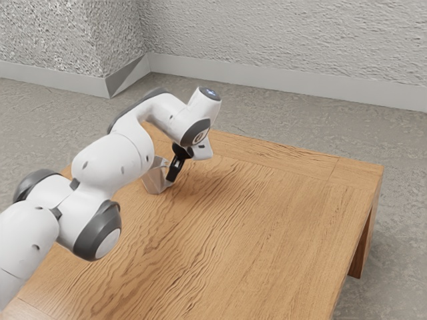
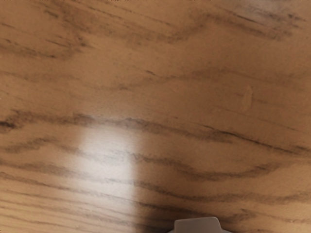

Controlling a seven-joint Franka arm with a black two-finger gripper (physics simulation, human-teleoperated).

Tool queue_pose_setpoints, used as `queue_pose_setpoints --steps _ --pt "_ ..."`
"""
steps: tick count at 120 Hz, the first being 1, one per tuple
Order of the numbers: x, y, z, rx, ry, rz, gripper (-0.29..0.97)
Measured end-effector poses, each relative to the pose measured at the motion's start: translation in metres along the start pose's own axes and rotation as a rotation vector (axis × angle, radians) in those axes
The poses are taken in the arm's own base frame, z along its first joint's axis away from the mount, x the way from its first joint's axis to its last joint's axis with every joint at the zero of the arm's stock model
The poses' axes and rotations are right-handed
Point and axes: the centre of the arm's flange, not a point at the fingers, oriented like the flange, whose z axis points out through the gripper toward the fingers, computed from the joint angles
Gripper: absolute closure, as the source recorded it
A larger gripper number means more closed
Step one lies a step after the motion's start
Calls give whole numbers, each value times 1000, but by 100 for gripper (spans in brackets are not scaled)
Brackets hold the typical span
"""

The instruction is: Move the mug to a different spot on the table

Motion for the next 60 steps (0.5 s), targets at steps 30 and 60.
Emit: queue_pose_setpoints --steps 30,60 --pt "0 -1 -1 5 21 -25 14" --pt "-2 -2 -4 0 48 -68 25"
